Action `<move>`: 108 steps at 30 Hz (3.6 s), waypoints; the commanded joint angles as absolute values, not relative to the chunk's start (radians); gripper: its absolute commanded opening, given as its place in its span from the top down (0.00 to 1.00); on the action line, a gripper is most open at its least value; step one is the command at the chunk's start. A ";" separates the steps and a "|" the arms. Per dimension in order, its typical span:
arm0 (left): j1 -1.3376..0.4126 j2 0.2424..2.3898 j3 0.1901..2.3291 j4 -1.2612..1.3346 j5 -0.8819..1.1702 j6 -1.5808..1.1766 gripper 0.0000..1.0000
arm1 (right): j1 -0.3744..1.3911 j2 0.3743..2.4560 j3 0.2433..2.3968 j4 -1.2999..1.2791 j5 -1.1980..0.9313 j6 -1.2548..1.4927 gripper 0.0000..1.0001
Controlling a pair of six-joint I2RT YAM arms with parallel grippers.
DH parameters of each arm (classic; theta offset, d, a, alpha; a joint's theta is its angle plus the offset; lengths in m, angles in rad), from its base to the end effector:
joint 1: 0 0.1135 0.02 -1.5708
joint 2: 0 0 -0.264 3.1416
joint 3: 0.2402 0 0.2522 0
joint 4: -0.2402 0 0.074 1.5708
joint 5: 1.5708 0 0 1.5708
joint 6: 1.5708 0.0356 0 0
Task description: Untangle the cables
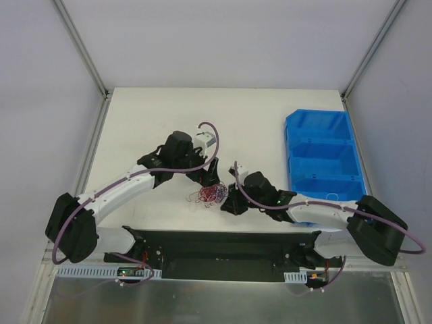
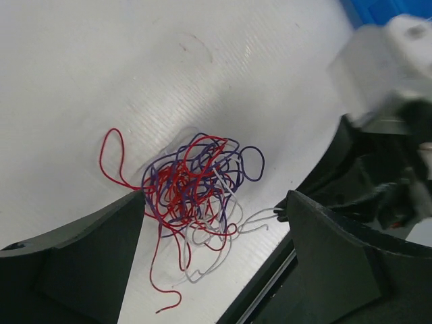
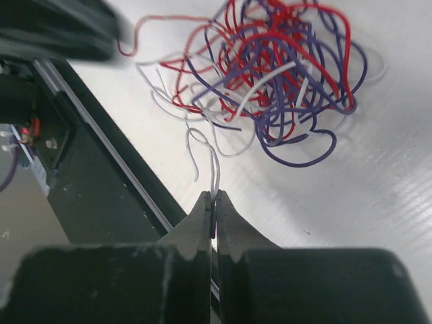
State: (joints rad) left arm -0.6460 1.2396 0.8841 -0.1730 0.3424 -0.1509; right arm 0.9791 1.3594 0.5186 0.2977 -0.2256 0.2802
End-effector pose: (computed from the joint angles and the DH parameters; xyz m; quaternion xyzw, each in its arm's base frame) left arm 0.2144 -0.1766 0.2799 0.2916 0.8077 -0.3265 0.3948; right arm 0.1416 0.2250 0.1729 -0.3482 0.7941 0.3668 0.3370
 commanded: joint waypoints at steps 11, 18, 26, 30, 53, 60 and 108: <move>-0.650 1.589 0.980 -0.242 0.378 -0.207 0.25 | 0.983 0.958 0.619 0.066 -0.100 0.223 1.00; -0.667 1.658 0.997 -0.296 0.256 -0.141 0.30 | 0.970 0.769 0.972 -0.305 0.168 0.039 1.00; -0.676 1.671 0.989 -0.318 0.130 -0.110 0.30 | 0.905 0.919 1.535 -0.578 0.232 -0.107 1.00; -0.676 1.669 0.988 -0.321 0.107 -0.094 0.30 | 0.900 0.966 1.708 -0.591 0.253 -0.172 1.00; -0.676 1.257 1.015 -0.341 -0.158 -0.071 0.19 | 0.899 0.915 1.607 -0.658 0.491 -0.155 1.00; -0.676 1.094 1.182 -0.350 -0.025 -0.100 0.01 | 0.897 0.726 1.419 -0.822 0.622 -0.034 1.00; -0.750 1.086 1.006 -0.160 -0.023 0.028 0.01 | -0.095 0.701 0.834 -0.991 0.125 0.266 0.50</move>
State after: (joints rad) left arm -0.7403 1.0954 1.0012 -0.1844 -0.0357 0.0238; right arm -0.0853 0.7292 0.7929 -1.0740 0.2264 0.3798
